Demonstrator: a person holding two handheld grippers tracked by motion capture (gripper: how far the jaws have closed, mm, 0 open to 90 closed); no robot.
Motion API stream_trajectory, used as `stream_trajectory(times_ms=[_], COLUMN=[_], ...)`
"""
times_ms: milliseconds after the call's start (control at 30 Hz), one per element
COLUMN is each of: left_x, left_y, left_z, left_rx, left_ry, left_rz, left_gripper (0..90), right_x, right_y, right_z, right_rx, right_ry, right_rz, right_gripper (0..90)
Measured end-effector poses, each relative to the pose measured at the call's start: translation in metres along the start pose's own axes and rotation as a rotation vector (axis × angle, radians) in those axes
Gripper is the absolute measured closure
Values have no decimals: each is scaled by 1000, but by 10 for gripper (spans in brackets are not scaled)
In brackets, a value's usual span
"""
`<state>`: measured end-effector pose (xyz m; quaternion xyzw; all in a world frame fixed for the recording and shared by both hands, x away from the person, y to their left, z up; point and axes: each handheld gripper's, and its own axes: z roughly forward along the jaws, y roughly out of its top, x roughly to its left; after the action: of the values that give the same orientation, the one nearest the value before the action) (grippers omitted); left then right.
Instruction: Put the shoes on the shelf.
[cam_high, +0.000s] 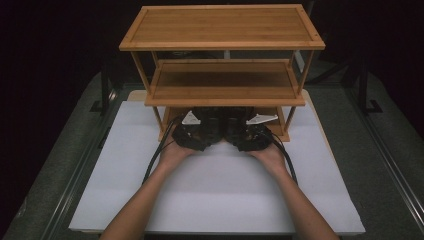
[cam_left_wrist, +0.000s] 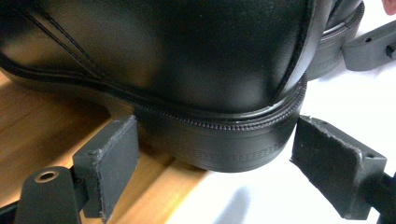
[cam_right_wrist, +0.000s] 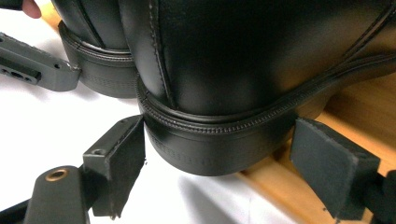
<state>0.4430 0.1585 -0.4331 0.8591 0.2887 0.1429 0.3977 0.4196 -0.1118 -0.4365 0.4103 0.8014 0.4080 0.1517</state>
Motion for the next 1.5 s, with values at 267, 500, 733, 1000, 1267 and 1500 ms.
stream_trajectory(times_ms=[267, 500, 733, 1000, 1267, 1500], left_x=[7, 11, 15, 15, 13, 9], left_y=[2, 3, 0, 0, -1, -1], left_z=[11, 16, 21, 18, 10, -4], left_rx=[11, 26, 32, 39, 42, 39], left_ry=[17, 23, 6, 1, -4, 2], left_rz=[-13, 0, -17, -25, -38, -33], left_gripper=[147, 147, 145, 146, 145, 145], right_x=[-8, -11, -15, -16, -16, -10], right_y=[6, 4, 1, 1, 4, 4], right_z=[11, 19, 23, 22, 8, -7], right_rx=[11, 19, 22, 28, 16, 1], right_ry=[-22, -29, -20, -17, -5, 8], right_rz=[-1, -2, 17, 32, 30, 14], right_gripper=[183, 182, 181, 180, 179, 179])
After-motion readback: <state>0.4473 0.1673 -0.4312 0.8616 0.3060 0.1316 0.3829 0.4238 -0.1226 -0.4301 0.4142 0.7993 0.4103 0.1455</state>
